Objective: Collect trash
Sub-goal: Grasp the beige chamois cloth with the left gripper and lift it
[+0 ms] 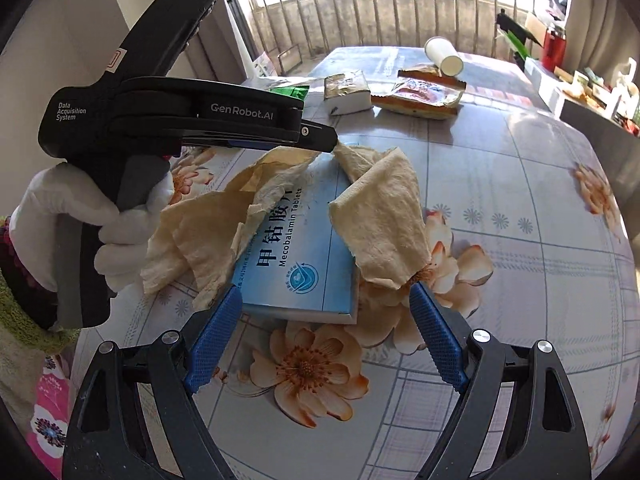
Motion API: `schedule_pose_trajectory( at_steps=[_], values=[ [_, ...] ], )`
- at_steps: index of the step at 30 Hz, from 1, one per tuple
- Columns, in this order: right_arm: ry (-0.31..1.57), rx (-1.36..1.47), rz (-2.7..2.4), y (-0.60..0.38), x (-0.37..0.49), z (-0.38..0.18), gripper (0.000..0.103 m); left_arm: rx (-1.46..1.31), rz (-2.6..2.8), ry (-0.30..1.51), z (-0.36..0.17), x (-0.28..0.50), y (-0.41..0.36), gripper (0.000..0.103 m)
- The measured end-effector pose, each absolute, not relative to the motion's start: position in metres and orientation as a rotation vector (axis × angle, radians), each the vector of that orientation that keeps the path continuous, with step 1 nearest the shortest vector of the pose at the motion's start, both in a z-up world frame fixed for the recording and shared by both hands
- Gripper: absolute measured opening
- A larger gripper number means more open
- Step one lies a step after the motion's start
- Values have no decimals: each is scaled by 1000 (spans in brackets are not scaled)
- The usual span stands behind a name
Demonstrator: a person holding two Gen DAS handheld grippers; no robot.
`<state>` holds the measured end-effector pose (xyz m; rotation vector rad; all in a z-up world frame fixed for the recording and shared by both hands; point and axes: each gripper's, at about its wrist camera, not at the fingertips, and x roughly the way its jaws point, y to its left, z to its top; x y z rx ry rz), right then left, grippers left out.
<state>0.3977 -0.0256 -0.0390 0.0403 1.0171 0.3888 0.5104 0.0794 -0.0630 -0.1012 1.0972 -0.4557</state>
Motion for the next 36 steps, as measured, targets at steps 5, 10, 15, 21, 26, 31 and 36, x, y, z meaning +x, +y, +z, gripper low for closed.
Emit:
schedule_pose_trajectory(
  at_steps=[5, 10, 15, 21, 26, 31, 36],
  values=[
    [1028, 66, 456, -28, 407, -42, 79, -206, -544, 1141, -71, 513, 75, 38],
    [1079, 46, 488, -44, 386, -42, 70, -219, -625, 1200, -71, 482, 63, 28],
    [1134, 1, 553, -75, 310, -36, 70, -208, -779, 1275, -76, 409, 38, 24],
    [1196, 23, 470, -117, 212, -33, 79, -235, -888, 1293, -80, 324, 21, 16],
    [1152, 152, 350, -147, 166, -19, 80, -294, -850, 1201, -65, 295, 25, 2],
    [1058, 279, 291, -170, 152, -1, 81, -352, -862, 1059, -14, 292, 28, 0],
    [1013, 311, 278, -178, 150, 5, 81, -298, -866, 914, 37, 290, 22, 1]
  ],
)
